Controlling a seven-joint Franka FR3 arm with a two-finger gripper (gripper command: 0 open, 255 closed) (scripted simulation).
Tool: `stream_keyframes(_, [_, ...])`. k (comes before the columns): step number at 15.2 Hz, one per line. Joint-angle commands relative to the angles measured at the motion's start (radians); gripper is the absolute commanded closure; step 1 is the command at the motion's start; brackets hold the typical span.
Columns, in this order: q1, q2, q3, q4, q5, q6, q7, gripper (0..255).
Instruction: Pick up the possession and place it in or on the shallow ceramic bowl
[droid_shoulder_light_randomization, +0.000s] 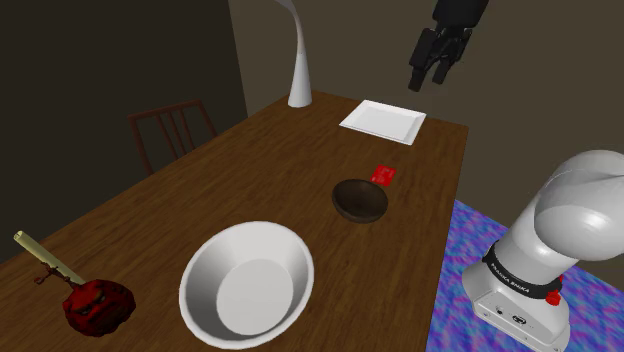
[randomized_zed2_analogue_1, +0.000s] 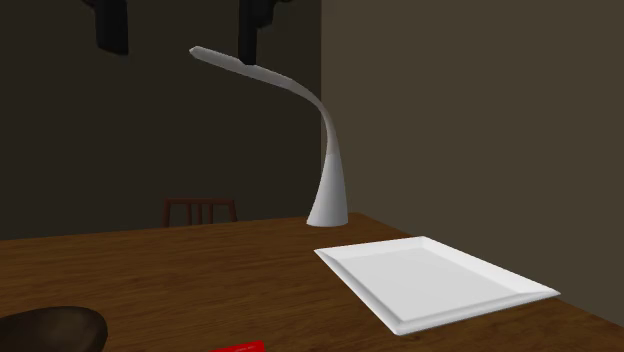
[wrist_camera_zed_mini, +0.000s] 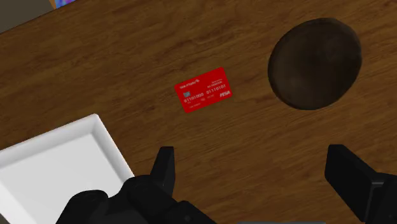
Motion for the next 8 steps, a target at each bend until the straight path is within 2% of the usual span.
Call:
stream_keyframes(1, [0.0,0.0,0.0,0.0,0.0,0.0,0.0,0])
stream_keyframes(8, [-0.109,0.235,0.01,-0.041,0.136,0.078,0.312,0])
